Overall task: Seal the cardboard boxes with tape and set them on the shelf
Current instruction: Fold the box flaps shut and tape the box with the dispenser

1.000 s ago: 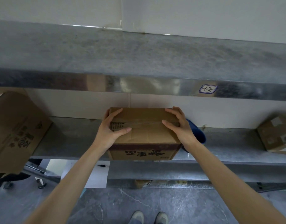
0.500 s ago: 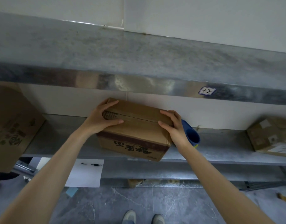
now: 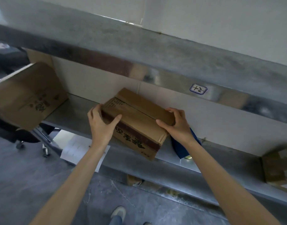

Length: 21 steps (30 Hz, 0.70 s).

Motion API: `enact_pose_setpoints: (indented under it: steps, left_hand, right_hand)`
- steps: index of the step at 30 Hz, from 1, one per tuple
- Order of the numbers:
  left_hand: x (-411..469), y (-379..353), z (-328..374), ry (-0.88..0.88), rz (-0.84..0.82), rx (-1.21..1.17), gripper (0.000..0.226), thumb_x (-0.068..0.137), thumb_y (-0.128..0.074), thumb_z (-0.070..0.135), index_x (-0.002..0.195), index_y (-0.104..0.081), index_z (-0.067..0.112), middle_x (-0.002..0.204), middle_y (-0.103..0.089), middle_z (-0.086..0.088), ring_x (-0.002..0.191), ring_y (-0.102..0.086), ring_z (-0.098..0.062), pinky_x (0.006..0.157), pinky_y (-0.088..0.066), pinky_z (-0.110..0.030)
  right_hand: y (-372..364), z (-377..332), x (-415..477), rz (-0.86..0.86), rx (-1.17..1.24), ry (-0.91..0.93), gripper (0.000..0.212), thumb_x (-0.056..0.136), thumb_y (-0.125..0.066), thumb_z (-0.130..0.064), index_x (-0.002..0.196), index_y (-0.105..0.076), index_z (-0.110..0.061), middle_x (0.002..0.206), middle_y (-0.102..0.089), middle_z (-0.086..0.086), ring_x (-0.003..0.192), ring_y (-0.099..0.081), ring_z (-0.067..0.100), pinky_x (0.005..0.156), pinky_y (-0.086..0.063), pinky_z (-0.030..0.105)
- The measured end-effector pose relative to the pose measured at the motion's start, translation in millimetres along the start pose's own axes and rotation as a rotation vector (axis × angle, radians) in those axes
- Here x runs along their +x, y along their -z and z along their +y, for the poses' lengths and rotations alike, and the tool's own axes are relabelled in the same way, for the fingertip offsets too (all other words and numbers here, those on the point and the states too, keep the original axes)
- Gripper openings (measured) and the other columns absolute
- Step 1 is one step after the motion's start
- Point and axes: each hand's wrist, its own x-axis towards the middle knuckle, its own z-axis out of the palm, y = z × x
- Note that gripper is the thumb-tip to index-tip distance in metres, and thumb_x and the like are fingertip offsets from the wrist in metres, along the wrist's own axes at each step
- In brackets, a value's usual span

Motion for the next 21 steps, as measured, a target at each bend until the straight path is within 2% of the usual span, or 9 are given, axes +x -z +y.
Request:
enact_pose_setpoints:
  steps: [2,6,9,12,16,19,21]
  left_hand:
    - [-20.5,-6.2,1.4,0.042,0.049,-0.054,0.086,0.079,-0.083,0.031,0.148,-0.034,0.016,0.146,-0.031,-0.004,0.126,-0.039,-0.011,0.109,-0.033,-0.027]
    - [-60.6,-26.0,8.3,0.087,-0.006,-0.123,0.085,0.078,-0.083,0.034,0.147,-0.034,0.02,0.139,-0.031,0.004,0.116,-0.044,-0.001,0.112,-0.039,-0.034]
    - [-77.3,-36.2,10.5,0.091,-0.029,-0.145,0.098,0.074,-0.085,0.039,0.152,-0.029,0.021,0.141,-0.031,0.004,0.13,-0.043,-0.012,0.114,-0.038,-0.037]
    - [-77.0,-33.7,10.6,0.079,-0.033,-0.156,0.096,0.077,-0.085,0.029,0.154,-0.029,0.022,0.147,-0.031,0.001,0.134,-0.041,-0.013,0.116,-0.037,-0.042]
    - [-66.4,-19.4,10.9,0.035,-0.069,-0.12,0.08,0.081,-0.081,0.022,0.148,-0.038,0.026,0.15,-0.037,0.004,0.128,-0.042,-0.004,0.113,-0.039,-0.033]
    - [-57.4,-11.3,9.5,0.018,-0.09,-0.094,0.076,0.081,-0.082,0.022,0.145,-0.042,0.03,0.147,-0.042,0.008,0.123,-0.046,-0.001,0.098,-0.041,-0.015]
    - [-56.4,-6.7,4.7,0.024,-0.094,-0.092,0.074,0.082,-0.081,0.021,0.144,-0.042,0.032,0.147,-0.043,0.01,0.123,-0.046,-0.002,0.1,-0.043,-0.019]
  right_hand:
    - [0.2,-1.3,-1.1,-0.014,-0.044,-0.002,0.062,0.074,-0.071,-0.066,0.123,-0.041,-0.044,0.127,-0.036,-0.007,0.119,-0.048,0.017,0.099,-0.048,0.039]
    - [-3.6,-5.6,-8.2,-0.043,-0.131,0.027,0.06,0.075,-0.064,-0.072,0.121,-0.036,-0.046,0.126,-0.036,-0.007,0.121,-0.046,0.021,0.094,-0.049,0.041]
    - [-7.0,-5.1,-16.9,-0.065,-0.144,0.113,0.064,0.079,-0.06,-0.072,0.131,-0.039,-0.041,0.133,-0.036,-0.006,0.124,-0.043,0.018,0.095,-0.047,0.038]
    - [-6.5,1.3,-26.6,-0.141,-0.123,0.232,0.059,0.085,-0.057,-0.067,0.136,-0.043,-0.04,0.137,-0.037,-0.006,0.128,-0.042,0.016,0.1,-0.045,0.04]
    - [-4.7,8.2,-33.1,-0.232,-0.032,0.297,0.05,0.087,-0.06,-0.06,0.132,-0.048,-0.044,0.136,-0.038,-0.01,0.13,-0.04,0.009,0.108,-0.04,0.037]
    - [-10.0,5.8,-32.9,-0.248,0.027,0.31,0.047,0.088,-0.065,-0.053,0.131,-0.051,-0.041,0.139,-0.035,-0.011,0.133,-0.037,0.007,0.111,-0.037,0.033]
    - [-16.5,3.2,-33.1,-0.259,0.037,0.317,0.048,0.087,-0.067,-0.052,0.131,-0.052,-0.04,0.143,-0.031,-0.012,0.133,-0.035,0.006,0.107,-0.037,0.027]
